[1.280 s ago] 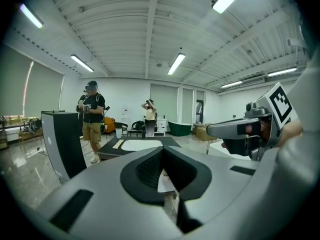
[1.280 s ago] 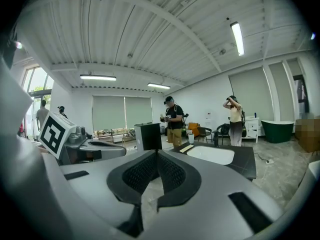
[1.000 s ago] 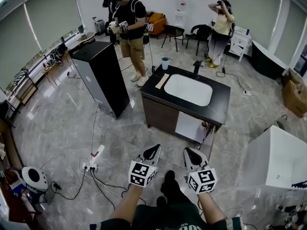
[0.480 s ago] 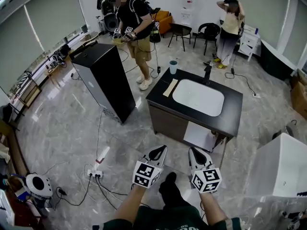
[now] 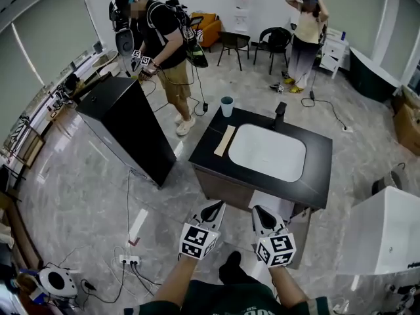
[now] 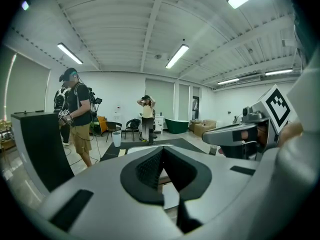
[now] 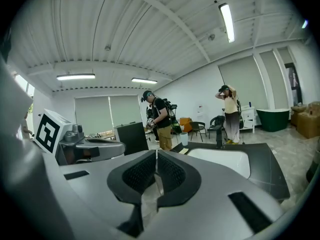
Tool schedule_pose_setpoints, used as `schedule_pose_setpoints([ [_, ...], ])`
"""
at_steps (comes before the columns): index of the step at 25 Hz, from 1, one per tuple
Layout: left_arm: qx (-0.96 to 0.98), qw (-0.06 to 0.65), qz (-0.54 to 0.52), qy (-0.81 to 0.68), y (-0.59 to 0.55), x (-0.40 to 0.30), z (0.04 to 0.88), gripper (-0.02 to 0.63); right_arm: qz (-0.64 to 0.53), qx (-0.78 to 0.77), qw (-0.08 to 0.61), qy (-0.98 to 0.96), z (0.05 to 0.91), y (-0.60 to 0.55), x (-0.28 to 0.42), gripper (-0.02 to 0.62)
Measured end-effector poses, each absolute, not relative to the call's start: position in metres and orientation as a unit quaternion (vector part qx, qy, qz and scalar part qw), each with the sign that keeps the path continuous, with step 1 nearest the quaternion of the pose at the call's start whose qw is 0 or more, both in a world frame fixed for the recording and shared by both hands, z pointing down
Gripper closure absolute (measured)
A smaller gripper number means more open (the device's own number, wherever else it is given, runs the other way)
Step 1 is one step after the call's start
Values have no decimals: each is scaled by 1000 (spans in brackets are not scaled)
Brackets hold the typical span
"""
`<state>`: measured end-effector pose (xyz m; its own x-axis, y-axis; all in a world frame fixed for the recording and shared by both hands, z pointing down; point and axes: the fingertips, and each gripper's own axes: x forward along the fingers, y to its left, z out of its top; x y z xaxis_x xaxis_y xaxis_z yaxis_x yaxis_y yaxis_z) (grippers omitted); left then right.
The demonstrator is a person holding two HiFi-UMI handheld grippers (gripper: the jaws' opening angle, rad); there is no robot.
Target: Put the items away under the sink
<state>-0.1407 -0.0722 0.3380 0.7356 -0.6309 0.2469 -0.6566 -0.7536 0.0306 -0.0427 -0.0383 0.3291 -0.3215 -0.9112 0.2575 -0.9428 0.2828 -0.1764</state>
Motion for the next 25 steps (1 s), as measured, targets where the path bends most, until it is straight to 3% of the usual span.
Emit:
schedule_pose_setpoints([
  [25, 928, 74, 118, -346, -258, -110, 350, 595, 142, 594, 75, -788, 321, -178, -12, 552],
])
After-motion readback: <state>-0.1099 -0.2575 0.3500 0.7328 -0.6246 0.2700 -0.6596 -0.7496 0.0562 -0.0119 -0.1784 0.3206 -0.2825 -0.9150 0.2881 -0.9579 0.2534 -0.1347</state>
